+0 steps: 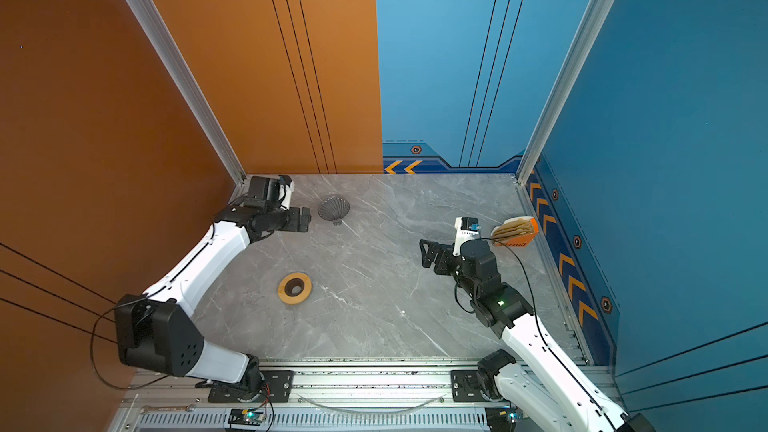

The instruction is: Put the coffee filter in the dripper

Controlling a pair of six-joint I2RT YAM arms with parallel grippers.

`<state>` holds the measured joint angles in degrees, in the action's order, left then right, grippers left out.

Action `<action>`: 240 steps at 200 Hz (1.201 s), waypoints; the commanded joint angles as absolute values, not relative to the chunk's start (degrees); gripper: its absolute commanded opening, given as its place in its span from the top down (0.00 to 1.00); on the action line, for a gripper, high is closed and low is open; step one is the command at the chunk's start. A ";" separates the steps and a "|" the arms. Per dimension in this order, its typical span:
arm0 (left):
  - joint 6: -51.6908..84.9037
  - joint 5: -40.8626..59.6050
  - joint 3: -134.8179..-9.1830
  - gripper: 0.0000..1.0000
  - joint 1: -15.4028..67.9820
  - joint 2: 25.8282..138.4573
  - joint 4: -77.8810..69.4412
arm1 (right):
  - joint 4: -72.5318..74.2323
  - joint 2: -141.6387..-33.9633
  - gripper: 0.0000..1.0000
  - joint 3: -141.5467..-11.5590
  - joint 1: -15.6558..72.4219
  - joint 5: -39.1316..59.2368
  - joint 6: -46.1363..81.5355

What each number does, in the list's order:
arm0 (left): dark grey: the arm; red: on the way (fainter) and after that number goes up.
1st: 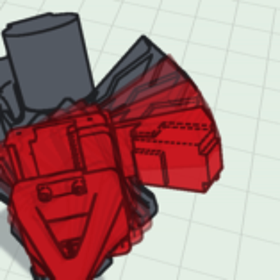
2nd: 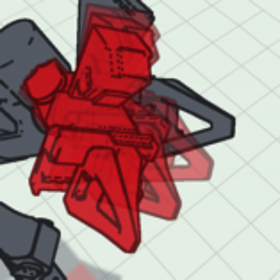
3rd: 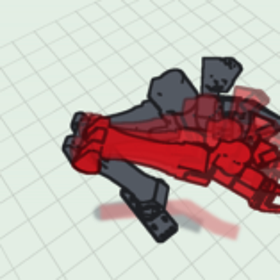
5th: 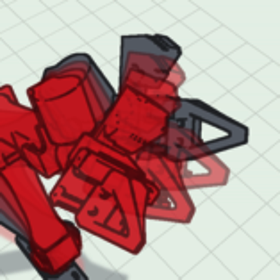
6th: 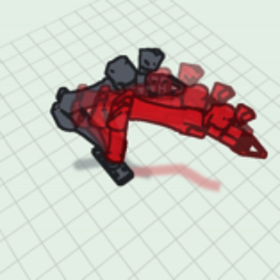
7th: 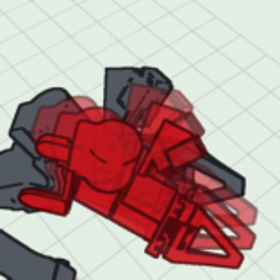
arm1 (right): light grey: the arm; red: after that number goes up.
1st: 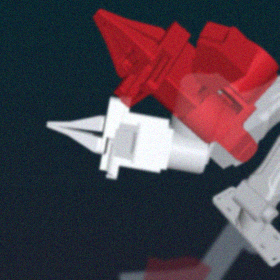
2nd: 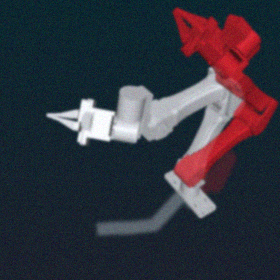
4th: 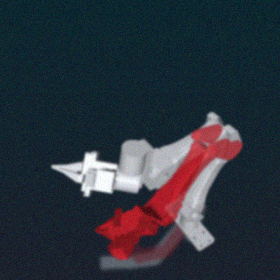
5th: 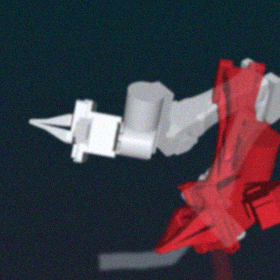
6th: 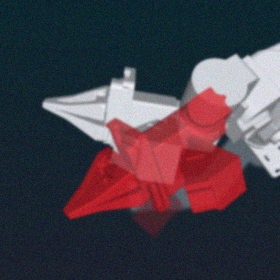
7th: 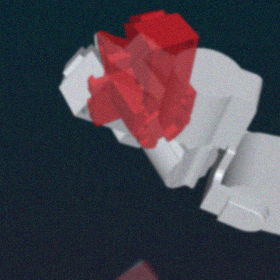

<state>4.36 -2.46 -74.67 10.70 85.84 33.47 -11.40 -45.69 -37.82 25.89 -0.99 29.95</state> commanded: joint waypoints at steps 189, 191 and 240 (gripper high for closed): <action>-2.88 -6.83 -94.16 0.55 11.95 110.06 46.40 | -12.57 -44.82 0.00 -36.38 26.41 -2.28 34.19; -2.89 -6.81 -94.27 0.56 11.95 110.22 46.49 | -12.63 -44.76 0.00 -36.39 26.38 -2.28 34.26; -2.77 -8.05 -96.50 0.60 11.98 113.59 48.16 | -12.68 -44.99 0.00 -36.19 26.38 -2.75 34.86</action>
